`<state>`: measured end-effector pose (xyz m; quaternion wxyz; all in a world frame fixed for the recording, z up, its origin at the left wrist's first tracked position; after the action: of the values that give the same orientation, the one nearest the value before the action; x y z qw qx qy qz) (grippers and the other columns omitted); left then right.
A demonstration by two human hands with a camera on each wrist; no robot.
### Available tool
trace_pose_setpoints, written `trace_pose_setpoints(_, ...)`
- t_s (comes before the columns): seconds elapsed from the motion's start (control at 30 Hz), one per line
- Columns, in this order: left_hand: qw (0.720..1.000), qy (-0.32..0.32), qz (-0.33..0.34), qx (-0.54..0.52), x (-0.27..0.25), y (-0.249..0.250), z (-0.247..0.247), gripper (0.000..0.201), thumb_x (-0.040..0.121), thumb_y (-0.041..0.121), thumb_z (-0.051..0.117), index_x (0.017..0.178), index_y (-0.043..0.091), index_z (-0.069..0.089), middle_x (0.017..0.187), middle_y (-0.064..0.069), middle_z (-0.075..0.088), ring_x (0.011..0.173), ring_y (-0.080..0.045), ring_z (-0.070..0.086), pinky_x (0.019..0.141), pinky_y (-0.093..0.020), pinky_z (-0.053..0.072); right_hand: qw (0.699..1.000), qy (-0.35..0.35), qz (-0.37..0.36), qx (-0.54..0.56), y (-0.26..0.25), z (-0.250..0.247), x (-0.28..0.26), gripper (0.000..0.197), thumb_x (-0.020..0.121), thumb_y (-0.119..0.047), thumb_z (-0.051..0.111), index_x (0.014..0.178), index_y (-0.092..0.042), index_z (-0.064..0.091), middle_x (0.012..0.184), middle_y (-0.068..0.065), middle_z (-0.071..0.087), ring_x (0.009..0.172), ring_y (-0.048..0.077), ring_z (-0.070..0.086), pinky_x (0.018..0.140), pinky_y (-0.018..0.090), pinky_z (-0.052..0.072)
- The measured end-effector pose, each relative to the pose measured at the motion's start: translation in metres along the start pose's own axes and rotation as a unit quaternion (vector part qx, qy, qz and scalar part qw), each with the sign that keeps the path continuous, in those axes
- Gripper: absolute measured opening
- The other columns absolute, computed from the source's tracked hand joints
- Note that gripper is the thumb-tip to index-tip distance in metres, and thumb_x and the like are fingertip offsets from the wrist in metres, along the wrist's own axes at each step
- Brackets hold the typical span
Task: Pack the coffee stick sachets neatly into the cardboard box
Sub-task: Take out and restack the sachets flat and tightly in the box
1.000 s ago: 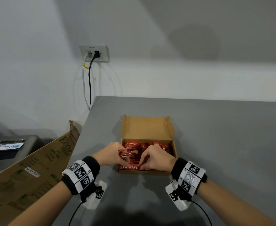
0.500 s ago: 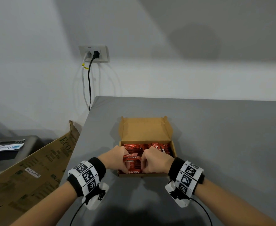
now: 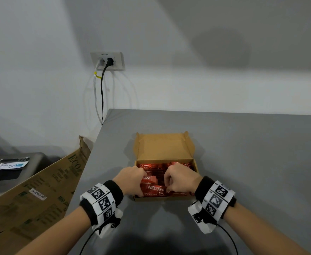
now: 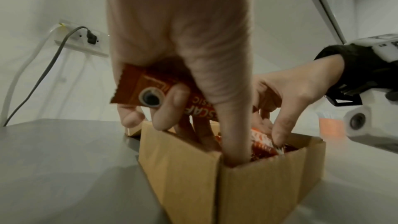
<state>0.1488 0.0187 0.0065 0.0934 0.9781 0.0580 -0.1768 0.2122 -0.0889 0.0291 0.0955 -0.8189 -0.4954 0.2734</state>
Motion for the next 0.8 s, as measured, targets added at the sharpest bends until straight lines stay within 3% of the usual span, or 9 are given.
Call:
trace_pose_setpoints(0.13,1.000,0.026,-0.006,-0.015,-0.001,-0.006,0.002,0.036,0.077,0.038,0.069,0.104,0.015,0.063,0.102,0.000,0.067,0.091,-0.018,0.064,0.078,-0.026,0.050,0.999,0.002,0.000,0.049,0.018,-0.007,-0.004,0.010,0.079,-0.015,0.073,0.086,-0.008,0.071,0.090,0.006,0.072,0.080,0.013,0.067,0.077,0.025,0.055)
trace_pose_setpoints(0.33,0.997,0.019,-0.002,-0.072,0.000,-0.011,0.008,0.037,0.075,0.033,0.073,0.106,0.015,0.064,0.104,0.001,0.067,0.095,-0.017,0.063,0.086,-0.033,0.052,0.993,0.025,-0.048,0.106,0.000,-0.001,-0.004,0.011,0.079,-0.014,0.073,0.086,-0.006,0.073,0.091,0.006,0.072,0.082,0.013,0.067,0.081,0.024,0.054)
trace_pose_setpoints(0.47,0.997,0.035,-0.017,-0.067,0.001,-0.013,0.006,0.017,0.083,0.026,0.062,0.096,0.015,0.065,0.097,-0.002,0.067,0.089,-0.022,0.065,0.080,-0.035,0.053,0.995,0.007,-0.079,0.060,-0.019,0.008,-0.003,0.010,0.080,-0.013,0.070,0.087,-0.005,0.072,0.093,0.005,0.071,0.084,0.015,0.066,0.080,0.020,0.050)
trace_pose_setpoints(0.57,0.995,0.034,-0.018,-0.090,0.002,-0.011,0.005,0.016,0.082,0.027,0.059,0.089,0.013,0.065,0.086,-0.002,0.067,0.080,-0.021,0.065,0.075,-0.034,0.054,0.997,-0.015,-0.069,-0.007,-0.026,0.016,0.000,0.009,0.080,-0.006,0.064,0.084,-0.003,0.071,0.089,0.010,0.071,0.081,0.022,0.065,0.074,0.024,0.049)
trace_pose_setpoints(0.63,0.991,0.007,-0.014,-0.133,0.001,-0.012,0.005,0.013,0.077,0.025,0.067,0.081,0.013,0.065,0.078,0.003,0.066,0.075,-0.017,0.064,0.071,-0.028,0.053,0.997,-0.027,-0.059,-0.048,-0.030,0.018,0.006,0.009,0.077,-0.002,0.062,0.080,-0.001,0.070,0.087,0.012,0.071,0.079,0.026,0.065,0.069,0.025,0.047)
trace_pose_setpoints(0.73,0.974,-0.030,0.001,-0.225,0.000,-0.014,-0.004,0.014,0.069,0.013,0.074,0.066,0.022,0.063,0.069,0.014,0.061,0.066,-0.002,0.059,0.066,-0.014,0.047,0.993,-0.058,-0.054,-0.084,-0.035,0.019,0.013,0.007,0.075,0.002,0.063,0.077,0.001,0.070,0.086,0.015,0.070,0.081,0.029,0.064,0.065,0.026,0.044)
trace_pose_setpoints(0.8,0.962,-0.039,0.007,-0.270,-0.003,-0.011,-0.011,0.008,0.071,0.012,0.074,0.070,0.018,0.069,0.069,0.013,0.063,0.062,0.004,0.057,0.070,-0.018,0.050,0.992,-0.066,-0.054,-0.096,-0.037,0.019,0.017,0.007,0.075,0.002,0.064,0.078,0.002,0.070,0.086,0.016,0.070,0.082,0.029,0.064,0.066,0.028,0.046)
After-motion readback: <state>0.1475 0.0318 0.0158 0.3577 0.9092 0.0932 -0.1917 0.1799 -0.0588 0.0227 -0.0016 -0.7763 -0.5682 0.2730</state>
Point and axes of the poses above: each hand's wrist, its own x-axis towards the middle knuckle, its own z-axis out of the palm, y = z × x, the point moved 7 cm from there along x, towards the middle knuckle
